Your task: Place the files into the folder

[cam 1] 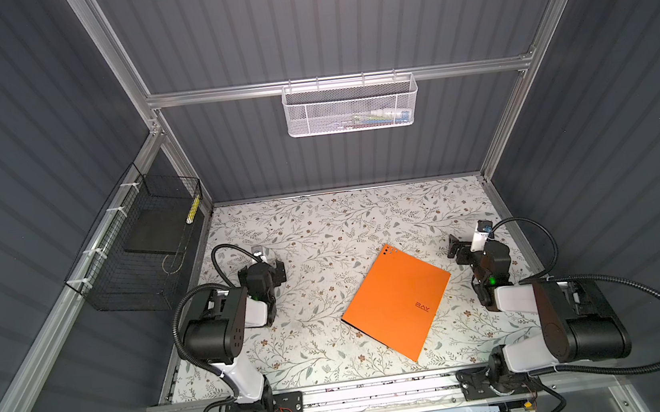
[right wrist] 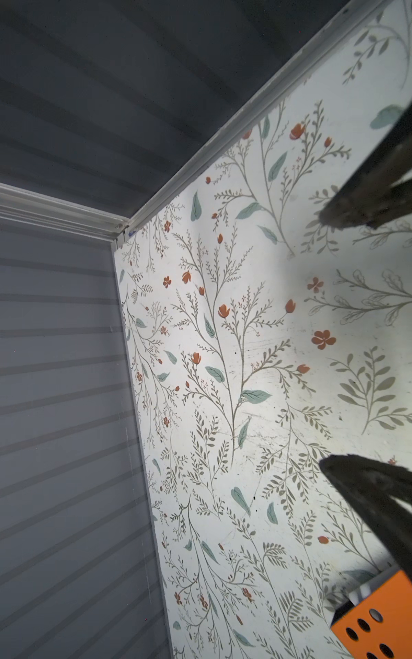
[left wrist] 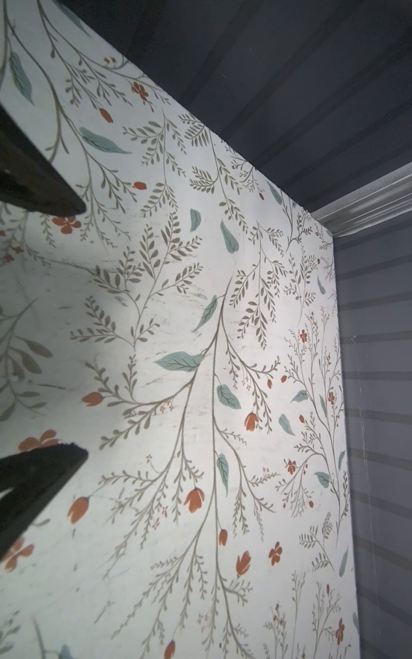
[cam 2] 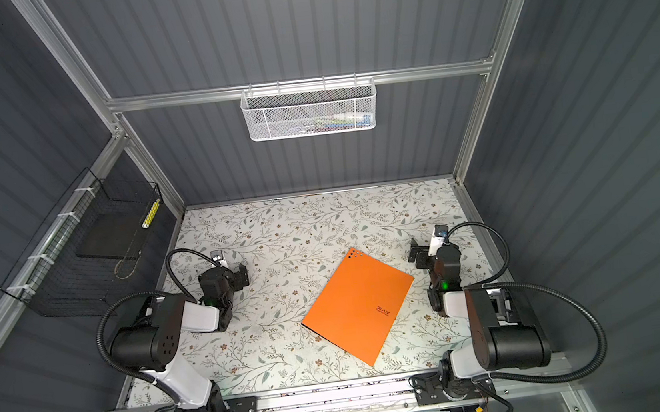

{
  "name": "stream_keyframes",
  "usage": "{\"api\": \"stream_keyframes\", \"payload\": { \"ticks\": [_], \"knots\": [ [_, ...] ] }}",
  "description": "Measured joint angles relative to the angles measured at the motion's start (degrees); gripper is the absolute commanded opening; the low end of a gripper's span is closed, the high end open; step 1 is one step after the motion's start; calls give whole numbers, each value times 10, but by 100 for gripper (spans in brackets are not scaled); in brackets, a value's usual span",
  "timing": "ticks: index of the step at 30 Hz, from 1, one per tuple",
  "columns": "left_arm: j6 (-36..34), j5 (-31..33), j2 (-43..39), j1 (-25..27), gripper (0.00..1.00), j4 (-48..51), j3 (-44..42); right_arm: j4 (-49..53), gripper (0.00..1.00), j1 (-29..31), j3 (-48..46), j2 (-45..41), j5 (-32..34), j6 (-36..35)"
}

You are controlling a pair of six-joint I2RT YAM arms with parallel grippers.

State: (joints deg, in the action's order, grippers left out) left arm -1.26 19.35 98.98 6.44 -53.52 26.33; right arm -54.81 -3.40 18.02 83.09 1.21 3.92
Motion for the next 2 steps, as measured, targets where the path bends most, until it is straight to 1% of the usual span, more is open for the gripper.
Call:
{"api": "stream_keyframes", "payload": {
  "ticks": [2],
  "knots": [
    [0,0,0,0,100,0,0,0,99,0,0,0,0,-1]
  ]
}}
